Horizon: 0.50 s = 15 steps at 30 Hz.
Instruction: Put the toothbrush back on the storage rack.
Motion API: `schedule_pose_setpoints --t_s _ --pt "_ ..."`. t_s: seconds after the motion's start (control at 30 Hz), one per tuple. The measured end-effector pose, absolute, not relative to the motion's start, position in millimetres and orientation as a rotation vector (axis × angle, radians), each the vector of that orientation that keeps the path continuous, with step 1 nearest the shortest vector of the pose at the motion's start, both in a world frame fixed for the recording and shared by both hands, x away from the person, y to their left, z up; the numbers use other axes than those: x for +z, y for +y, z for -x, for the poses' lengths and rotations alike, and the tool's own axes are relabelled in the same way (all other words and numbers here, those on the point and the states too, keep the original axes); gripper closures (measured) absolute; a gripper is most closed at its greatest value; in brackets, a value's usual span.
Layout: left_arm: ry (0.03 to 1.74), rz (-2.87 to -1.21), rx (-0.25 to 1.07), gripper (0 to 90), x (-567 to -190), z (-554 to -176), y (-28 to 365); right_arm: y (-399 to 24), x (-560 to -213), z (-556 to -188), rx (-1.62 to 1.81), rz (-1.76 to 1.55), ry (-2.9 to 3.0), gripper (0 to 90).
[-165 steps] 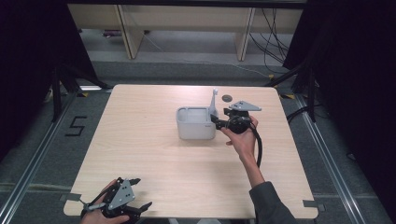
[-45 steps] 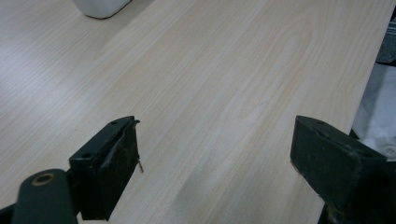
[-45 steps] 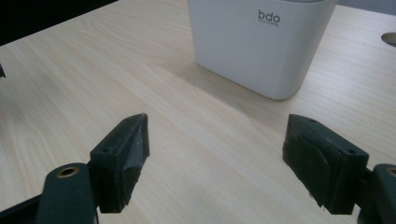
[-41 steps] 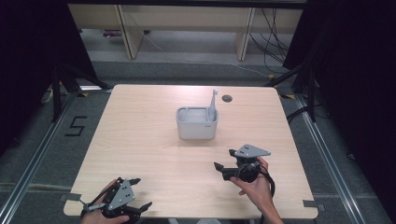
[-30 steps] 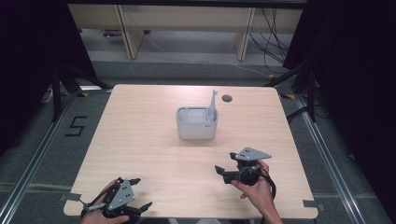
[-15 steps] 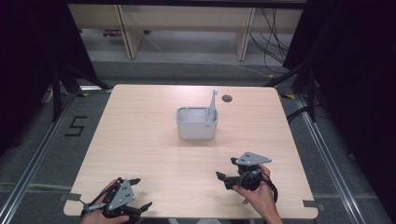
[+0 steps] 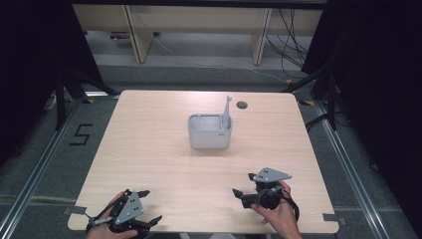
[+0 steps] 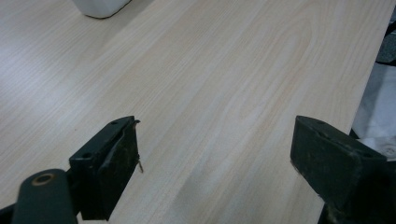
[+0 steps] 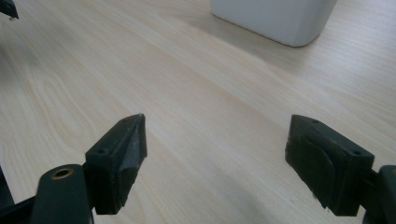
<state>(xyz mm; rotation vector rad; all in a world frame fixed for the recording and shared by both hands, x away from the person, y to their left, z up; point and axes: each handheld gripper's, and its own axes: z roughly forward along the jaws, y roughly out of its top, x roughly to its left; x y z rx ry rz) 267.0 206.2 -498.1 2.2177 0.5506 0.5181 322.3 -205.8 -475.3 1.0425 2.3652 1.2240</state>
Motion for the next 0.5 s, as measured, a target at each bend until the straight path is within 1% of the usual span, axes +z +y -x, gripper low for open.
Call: schedule_pose_setpoints --t_s 0.5 --pt "0.547 -2.219 0.519 14.8 -498.1 -266.8 206.1 -208.5 -479.1 -311.6 1.178 -1.050 2.407 20.9"
